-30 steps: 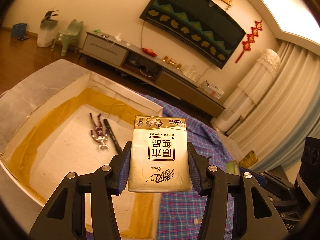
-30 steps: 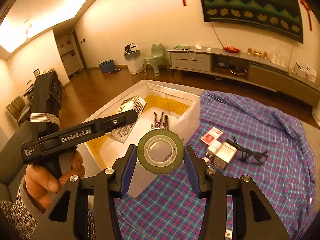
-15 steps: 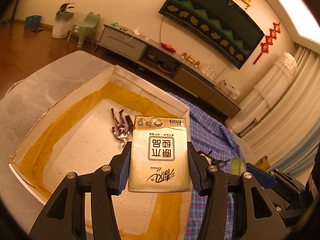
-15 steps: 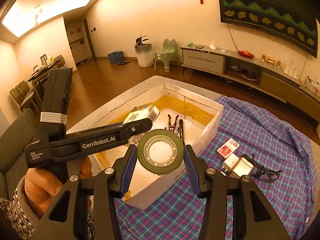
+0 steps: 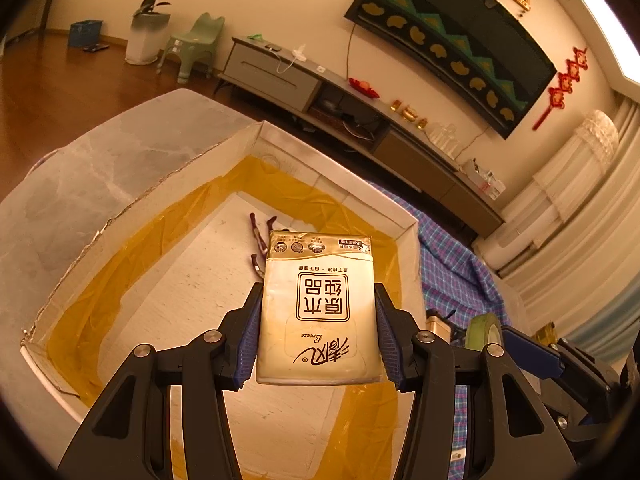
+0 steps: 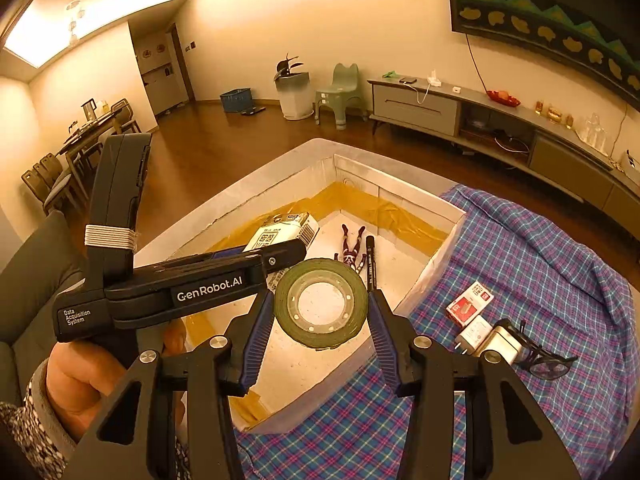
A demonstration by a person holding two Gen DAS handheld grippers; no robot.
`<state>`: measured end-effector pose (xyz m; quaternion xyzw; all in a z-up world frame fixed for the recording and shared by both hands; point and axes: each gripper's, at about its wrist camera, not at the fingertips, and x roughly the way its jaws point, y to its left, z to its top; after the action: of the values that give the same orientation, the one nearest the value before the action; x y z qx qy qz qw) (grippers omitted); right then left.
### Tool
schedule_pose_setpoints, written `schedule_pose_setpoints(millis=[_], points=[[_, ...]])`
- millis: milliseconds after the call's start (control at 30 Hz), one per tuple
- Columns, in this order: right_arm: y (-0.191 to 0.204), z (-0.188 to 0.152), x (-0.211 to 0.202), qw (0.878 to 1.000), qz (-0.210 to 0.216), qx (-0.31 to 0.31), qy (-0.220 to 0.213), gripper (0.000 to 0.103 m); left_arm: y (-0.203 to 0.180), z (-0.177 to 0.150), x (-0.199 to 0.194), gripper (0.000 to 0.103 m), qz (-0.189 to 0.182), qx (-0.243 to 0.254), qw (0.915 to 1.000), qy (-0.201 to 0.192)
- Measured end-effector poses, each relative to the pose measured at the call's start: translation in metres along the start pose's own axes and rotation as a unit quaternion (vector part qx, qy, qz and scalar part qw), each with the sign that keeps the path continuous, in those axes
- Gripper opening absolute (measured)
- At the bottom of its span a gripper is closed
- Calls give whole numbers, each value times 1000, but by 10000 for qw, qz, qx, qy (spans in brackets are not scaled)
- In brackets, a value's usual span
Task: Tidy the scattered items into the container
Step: 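Carry the packet and tape roll over the box interior with both tools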
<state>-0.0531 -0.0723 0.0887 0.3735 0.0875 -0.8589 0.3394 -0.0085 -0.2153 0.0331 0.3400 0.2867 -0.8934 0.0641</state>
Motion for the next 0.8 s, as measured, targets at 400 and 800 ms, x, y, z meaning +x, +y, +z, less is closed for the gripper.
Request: schedule_pose_setpoints(millis=[400,800], points=[[-10,19,30,9996,-68,-116,235,49,15,6,20,53,237,-286,9991,191],[-21,35,58,9987,-2,-67,498,49,13,0,8,53,601,71,9981,104]])
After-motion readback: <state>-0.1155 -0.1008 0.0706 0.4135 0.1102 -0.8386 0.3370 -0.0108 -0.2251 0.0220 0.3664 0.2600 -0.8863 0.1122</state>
